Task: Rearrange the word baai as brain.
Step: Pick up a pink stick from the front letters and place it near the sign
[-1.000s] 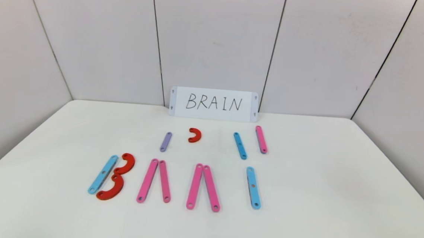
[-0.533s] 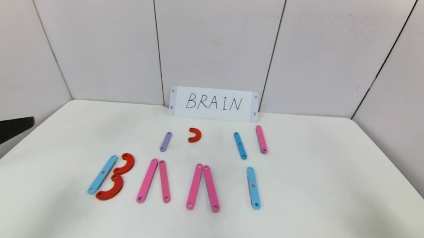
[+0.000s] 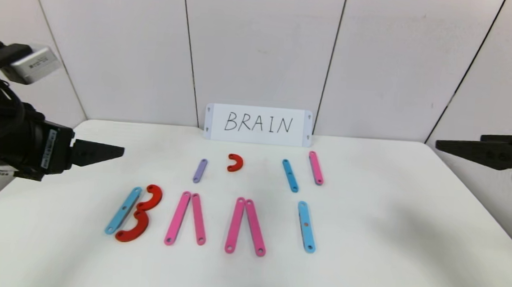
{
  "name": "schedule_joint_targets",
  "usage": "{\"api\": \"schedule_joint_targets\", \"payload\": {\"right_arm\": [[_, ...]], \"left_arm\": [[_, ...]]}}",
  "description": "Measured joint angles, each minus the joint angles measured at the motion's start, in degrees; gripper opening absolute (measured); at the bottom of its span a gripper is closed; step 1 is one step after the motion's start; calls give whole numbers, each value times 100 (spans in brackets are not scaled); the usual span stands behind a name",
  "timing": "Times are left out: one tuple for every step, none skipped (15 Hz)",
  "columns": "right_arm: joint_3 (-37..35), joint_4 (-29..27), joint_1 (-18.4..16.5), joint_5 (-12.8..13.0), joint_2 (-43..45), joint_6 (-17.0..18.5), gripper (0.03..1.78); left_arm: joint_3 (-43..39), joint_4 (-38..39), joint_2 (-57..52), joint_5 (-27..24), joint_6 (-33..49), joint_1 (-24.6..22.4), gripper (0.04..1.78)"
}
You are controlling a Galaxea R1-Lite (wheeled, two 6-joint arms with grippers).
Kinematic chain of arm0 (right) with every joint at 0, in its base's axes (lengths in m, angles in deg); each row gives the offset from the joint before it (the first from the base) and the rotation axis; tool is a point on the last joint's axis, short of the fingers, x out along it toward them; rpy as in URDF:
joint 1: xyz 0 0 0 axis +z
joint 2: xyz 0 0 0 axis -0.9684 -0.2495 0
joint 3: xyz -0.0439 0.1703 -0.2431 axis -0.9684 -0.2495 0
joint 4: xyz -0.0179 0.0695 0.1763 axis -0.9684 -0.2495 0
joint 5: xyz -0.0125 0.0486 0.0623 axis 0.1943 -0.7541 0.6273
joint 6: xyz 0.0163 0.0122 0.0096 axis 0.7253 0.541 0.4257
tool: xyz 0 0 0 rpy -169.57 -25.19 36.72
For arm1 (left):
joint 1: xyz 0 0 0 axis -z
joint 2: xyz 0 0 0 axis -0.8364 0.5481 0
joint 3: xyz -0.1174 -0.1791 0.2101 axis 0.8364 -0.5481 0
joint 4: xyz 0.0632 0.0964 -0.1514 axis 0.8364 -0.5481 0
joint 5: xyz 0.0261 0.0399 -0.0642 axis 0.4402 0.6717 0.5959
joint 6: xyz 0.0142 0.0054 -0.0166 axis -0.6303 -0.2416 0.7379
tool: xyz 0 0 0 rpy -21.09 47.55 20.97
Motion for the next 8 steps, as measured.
{"api": "schedule_joint_targets", "payload": {"right_arm": [[67,12,60,-9,-222,0,174],[130,20,127,-22,-447,-2,174],[183,37,176,-30,-640,-9,174],[235,69,226,-32,-824,-13,174],[293,128,273,-32,-1001,-13,174],[312,171,319,-39,-1151,-18,174],[315,235,366,-48,-1293,-18,174],[304,336,413,-48,-1436,-28,174]], "left_arm": [[140,-184,207,5,-11,94,174],[258,-361,407,6,-60,174,174],[350,-528,614,20,-157,251,174],[400,-639,797,50,-254,325,174],[422,-724,973,116,-327,400,174],[427,-770,1150,234,-380,477,174],[427,-779,1307,344,-413,546,174],[427,-781,1464,429,-429,640,174]]}}
